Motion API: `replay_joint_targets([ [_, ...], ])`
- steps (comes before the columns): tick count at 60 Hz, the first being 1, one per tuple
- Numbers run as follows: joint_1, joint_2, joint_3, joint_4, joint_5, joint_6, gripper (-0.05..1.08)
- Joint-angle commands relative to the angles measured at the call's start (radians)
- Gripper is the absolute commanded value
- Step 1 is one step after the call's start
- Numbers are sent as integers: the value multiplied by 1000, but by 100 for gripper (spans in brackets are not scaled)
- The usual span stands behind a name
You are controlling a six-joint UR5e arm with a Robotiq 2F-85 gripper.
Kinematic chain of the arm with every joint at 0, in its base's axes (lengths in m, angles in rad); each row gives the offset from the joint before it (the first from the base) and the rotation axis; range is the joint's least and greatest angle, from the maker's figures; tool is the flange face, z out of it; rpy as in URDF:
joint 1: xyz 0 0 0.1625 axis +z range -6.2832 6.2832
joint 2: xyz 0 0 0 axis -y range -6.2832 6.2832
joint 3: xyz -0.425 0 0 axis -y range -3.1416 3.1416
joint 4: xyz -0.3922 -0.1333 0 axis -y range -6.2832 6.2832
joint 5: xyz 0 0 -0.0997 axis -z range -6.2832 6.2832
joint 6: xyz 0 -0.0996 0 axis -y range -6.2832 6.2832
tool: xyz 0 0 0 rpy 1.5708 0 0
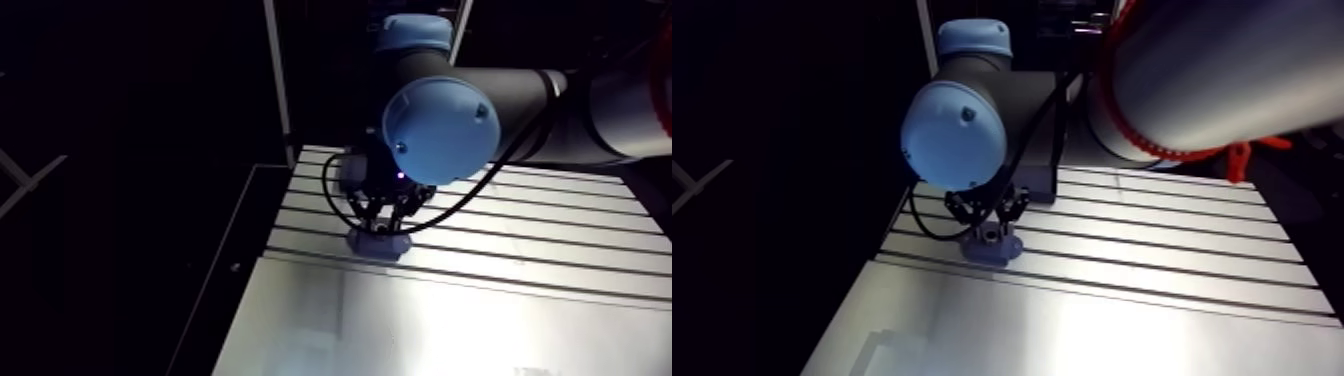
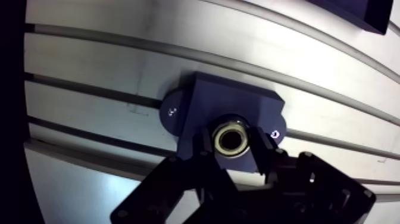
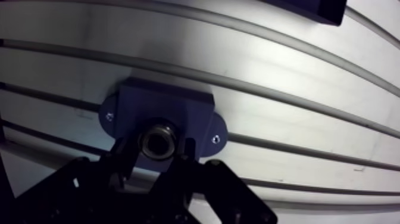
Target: Pick up the bearing and press it into the housing until flush.
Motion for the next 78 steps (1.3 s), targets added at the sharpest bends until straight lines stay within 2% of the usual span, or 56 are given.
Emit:
replay_joint_targets([
  [1,-1,0,-1,-1,0,-1,72],
  [55,-1,6,-1,-1,-1,1,72],
  [57,0,6,-1,-1,-1,1,69],
  [58,1,6,-1,-1,-1,1,51],
  [59,1,6,-1,-1,-1,0,19],
  [60,1,6,-1,-1,-1,0,19],
  [61,1,5,-1,-1,-1,-1,3],
  [75,-1,-4,-8,1,-1,2,0],
  [78,-1,-9,-17,2,6,4,0],
])
